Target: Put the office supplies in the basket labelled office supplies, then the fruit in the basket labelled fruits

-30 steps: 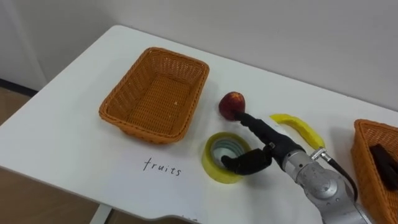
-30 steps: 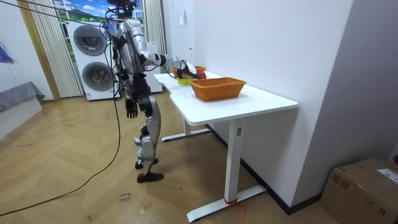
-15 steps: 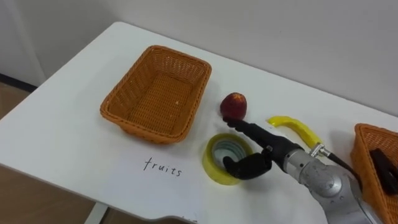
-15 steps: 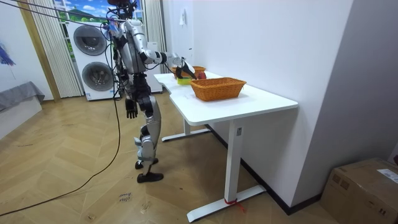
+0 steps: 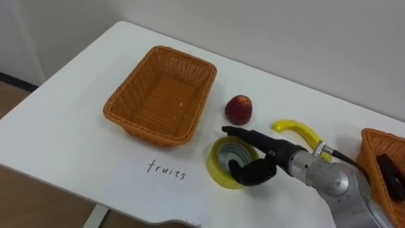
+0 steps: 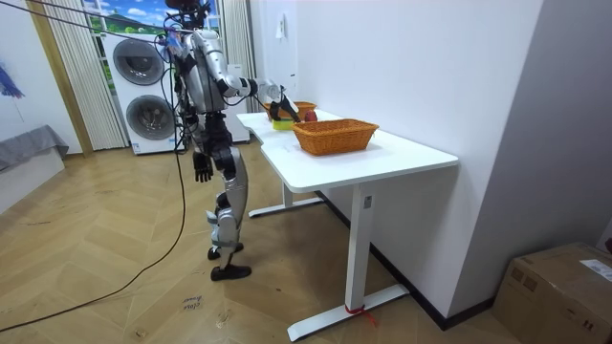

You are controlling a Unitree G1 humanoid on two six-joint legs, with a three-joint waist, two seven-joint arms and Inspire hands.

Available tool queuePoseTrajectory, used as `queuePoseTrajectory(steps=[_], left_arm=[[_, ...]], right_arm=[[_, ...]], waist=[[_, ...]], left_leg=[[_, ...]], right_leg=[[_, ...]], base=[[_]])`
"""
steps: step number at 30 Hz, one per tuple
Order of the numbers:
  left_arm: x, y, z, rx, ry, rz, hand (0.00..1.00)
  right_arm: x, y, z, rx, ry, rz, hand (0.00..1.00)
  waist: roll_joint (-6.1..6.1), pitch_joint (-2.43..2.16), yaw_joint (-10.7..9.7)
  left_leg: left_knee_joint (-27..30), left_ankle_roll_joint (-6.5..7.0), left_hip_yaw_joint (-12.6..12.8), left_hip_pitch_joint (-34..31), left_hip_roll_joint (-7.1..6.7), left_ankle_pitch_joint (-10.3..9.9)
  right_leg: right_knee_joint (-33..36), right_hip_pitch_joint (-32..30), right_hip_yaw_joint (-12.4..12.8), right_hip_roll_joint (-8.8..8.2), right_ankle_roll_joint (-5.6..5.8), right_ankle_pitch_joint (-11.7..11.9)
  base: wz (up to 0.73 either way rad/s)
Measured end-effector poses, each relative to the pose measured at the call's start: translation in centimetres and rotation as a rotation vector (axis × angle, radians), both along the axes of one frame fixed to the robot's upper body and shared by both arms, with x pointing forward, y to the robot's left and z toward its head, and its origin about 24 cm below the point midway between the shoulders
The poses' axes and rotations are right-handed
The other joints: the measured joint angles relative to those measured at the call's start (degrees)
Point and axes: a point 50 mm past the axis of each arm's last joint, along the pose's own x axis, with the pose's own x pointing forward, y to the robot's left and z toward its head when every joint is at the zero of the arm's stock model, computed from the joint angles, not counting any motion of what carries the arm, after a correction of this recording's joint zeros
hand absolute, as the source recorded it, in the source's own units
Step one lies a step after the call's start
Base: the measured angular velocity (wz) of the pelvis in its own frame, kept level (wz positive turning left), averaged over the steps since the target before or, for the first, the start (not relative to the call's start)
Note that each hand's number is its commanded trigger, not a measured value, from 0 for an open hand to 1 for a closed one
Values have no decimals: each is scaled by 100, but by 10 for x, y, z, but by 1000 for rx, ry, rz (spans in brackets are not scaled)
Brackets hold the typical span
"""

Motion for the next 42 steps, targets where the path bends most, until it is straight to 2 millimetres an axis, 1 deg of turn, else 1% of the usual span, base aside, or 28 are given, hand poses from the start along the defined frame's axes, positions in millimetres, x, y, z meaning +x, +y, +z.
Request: queuePoseTrajectory(steps=[1, 2, 7, 11, 15, 19, 21, 24, 29, 37, 38, 40, 42], left_arm=[[0, 0, 0, 0, -1, 0, 0], [0, 0, 0, 0, -1, 0, 0], [3, 2, 1, 5, -5, 4, 0], [3, 3, 1, 7, 0, 5, 0], [5, 4, 1, 8, -4, 3, 0], [8, 6, 2, 14, -9, 0, 0], [10, 11, 4, 27, -15, -5, 0], [15, 14, 5, 34, -30, -10, 0], [18, 15, 5, 40, -43, -15, 0], [17, 16, 6, 49, -40, -9, 0], [16, 16, 6, 54, -40, -10, 0], [16, 16, 6, 59, -41, -15, 0], [14, 15, 5, 69, -36, -11, 0]], right_arm=[[1, 0, 0, -6, 4, 3, 69], [1, 0, 0, -9, 6, 5, 100], [3, -2, 0, -47, 20, 3, 100], [11, -5, 5, -100, 0, -9, 100], [11, -13, -1, -186, 33, -7, 100], [11, -15, -4, -195, 58, -12, 100], [10, -16, -4, -199, 73, -9, 100], [10, -16, -5, -202, 80, -6, 100], [10, -17, -5, -204, 87, -10, 100], [10, -18, -5, -204, 89, -7, 100], [9, -18, -5, -205, 88, -7, 100], [9, -18, -4, -205, 80, -9, 100], [7, -18, -4, -186, 68, -17, 100]], waist=[[1, 0, 0], [1, 0, 0], [2, 0, 15], [1, 0, 16], [-5, 3, 36], [-47, -3, 35], [-123, 0, 35], [-183, 5, 39], [-182, 6, 39], [-178, 7, 41], [-177, 7, 41], [-176, 8, 42], [-162, 14, 33]], left_leg=[[22, 6, -5, -2, 0, -4], [30, 7, -7, -3, 0, -5], [75, 12, -26, -34, -13, -7], [75, 14, -35, -34, -19, -5], [72, 17, -44, -46, -21, -2], [65, 16, -46, -69, -15, -1], [65, 16, -60, -85, -11, -1], [66, 18, -62, -86, -12, -3], [68, 23, -62, -85, -15, -5], [68, 22, -57, -87, -11, -5], [63, 22, -57, -87, -13, -5], [59, 22, -40, -85, -13, -5], [52, 23, -4, -82, -12, -5]], right_leg=[[-3, 11, -2, 1, 0, 0], [-2, 14, -5, 0, 0, 0], [10, 10, -11, -7, 6, 3], [14, 2, -12, -11, 11, 7], [12, -4, -22, -11, 11, 7], [4, -25, -64, -10, 11, 7], [-1, -31, -94, -7, 12, 7], [-10, -27, -96, -5, 20, 12], [-13, -27, -95, -6, 37, 24], [-13, -23, -94, -3, 36, 24], [-12, -27, -84, -3, 36, 24], [-8, -41, 17, 6, 36, 24], [-9, -57, 174, 21, 37, 24]], base=[[7], [0], [0], [0], [0], [1], [4], [0], [0], [0], [0], [-5], [-8]])
